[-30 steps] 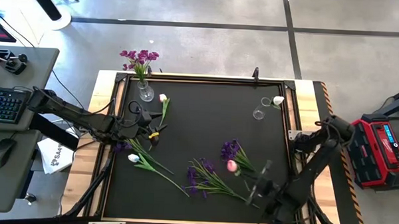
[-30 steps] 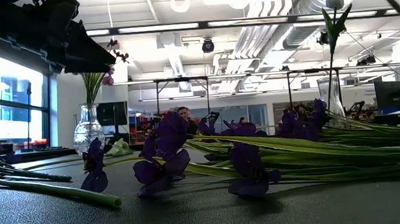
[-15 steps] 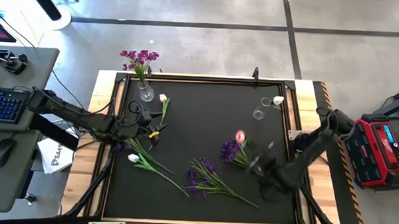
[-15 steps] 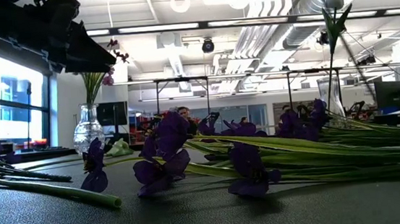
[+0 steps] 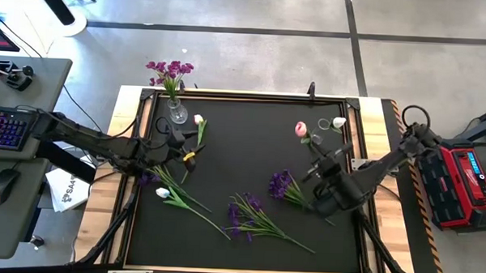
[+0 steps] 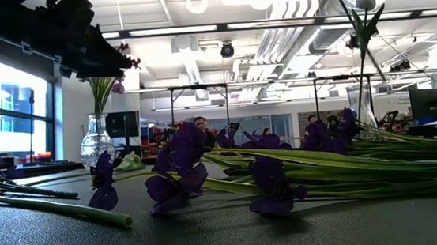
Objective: Sort flowers into vase by color
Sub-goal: Put the bottom right pink tulip into the right transparent vase
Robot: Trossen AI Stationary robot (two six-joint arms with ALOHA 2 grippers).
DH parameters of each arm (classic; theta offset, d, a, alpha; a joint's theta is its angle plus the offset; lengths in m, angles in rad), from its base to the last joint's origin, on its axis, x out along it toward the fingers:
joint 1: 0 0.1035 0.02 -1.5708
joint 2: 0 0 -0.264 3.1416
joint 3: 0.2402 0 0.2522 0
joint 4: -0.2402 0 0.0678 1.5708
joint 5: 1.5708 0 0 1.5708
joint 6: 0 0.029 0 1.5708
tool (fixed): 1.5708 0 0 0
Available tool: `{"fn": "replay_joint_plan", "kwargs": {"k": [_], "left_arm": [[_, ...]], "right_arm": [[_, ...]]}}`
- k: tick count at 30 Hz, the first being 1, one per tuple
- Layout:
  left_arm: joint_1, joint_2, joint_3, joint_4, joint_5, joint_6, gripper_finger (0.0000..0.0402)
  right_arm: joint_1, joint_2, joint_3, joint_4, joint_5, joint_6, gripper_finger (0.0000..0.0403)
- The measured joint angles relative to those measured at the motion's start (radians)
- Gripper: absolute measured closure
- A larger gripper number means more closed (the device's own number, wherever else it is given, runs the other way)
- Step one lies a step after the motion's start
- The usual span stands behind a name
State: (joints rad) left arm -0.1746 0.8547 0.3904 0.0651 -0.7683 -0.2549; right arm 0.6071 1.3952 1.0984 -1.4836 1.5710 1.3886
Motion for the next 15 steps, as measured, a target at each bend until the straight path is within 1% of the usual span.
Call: {"fn": "replay_joint_plan", "kwargs": {"k": [8, 11, 15], "left_arm": [[0.061, 0.0, 0.0, 0.135, 0.002, 0.142, 0.0149], [0.092, 0.0, 0.0, 0.187, 0.021, 0.182, 0.0149], [0.143, 0.0, 0.0, 0.252, 0.079, 0.222, 0.0149]], "right_arm": [[0.078, 0.0, 0.154, 0.007, 0.0, -0.283, 0.0403], [0.093, 0.0, 0.176, 0.008, 0.001, -0.322, 0.0403], [0.107, 0.0, 0.151, 0.007, -0.001, -0.309, 0.0403]]}}
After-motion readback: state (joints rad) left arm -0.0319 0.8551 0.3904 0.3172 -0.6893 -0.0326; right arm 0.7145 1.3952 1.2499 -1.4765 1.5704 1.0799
